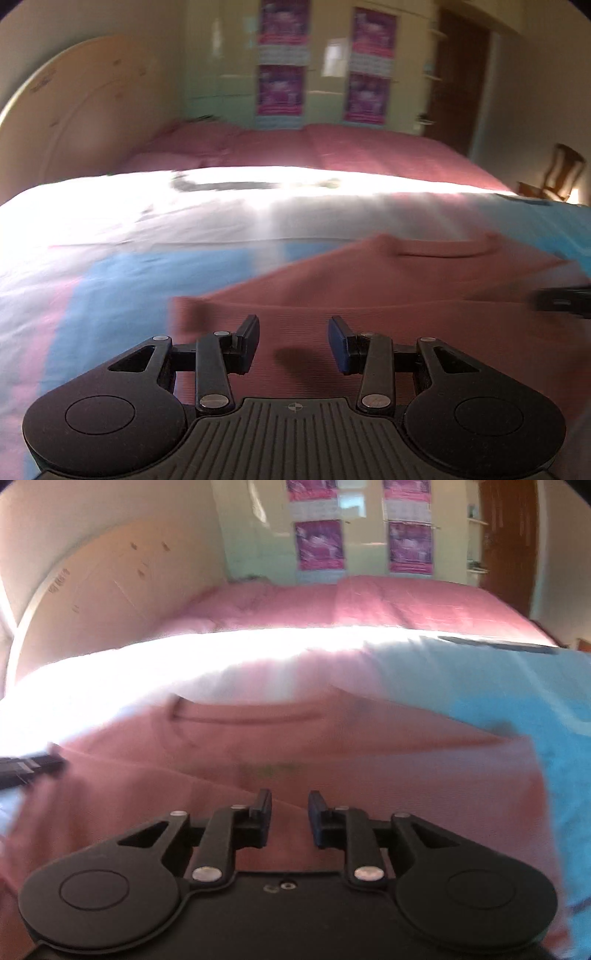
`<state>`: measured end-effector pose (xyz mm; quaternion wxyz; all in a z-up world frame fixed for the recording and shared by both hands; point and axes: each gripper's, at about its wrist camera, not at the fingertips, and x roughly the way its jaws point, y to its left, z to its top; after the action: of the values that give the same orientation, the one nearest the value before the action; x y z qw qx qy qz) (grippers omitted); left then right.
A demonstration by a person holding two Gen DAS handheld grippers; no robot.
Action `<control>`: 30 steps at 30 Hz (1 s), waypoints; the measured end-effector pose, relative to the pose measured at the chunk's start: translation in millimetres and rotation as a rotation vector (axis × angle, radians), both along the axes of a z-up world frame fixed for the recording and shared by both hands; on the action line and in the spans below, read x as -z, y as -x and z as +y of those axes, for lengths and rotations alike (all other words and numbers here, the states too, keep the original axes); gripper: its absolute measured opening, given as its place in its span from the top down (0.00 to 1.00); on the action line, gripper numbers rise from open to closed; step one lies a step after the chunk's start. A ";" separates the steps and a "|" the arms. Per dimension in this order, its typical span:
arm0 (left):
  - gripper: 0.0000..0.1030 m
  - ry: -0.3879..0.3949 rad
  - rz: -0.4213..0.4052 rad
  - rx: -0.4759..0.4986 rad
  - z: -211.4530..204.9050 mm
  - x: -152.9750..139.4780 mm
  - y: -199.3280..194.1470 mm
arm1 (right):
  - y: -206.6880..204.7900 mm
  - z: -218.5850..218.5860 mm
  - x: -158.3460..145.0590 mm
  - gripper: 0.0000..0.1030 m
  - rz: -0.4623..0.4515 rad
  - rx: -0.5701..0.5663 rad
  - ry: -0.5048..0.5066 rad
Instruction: Fold small clothes
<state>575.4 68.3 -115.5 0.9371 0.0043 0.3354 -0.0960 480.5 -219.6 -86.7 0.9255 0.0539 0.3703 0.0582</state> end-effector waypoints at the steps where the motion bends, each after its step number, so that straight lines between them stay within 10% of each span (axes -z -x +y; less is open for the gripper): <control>1: 0.59 0.012 0.005 0.021 -10.7 1.1 1.1 | -3.2 11.4 0.0 0.78 0.000 -0.026 -0.014; 11: 0.52 -0.111 -0.038 -0.007 23.4 9.1 52.2 | 23.8 -18.9 -0.7 0.74 0.000 0.041 0.107; 30: 0.52 -0.032 0.004 -0.023 27.3 4.1 120.7 | 94.9 -19.5 -10.2 0.79 -0.011 0.037 0.094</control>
<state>454.7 95.6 -119.6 0.9374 0.0153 0.3388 -0.0797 385.6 -239.0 -76.6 0.9300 0.0171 0.3664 0.0239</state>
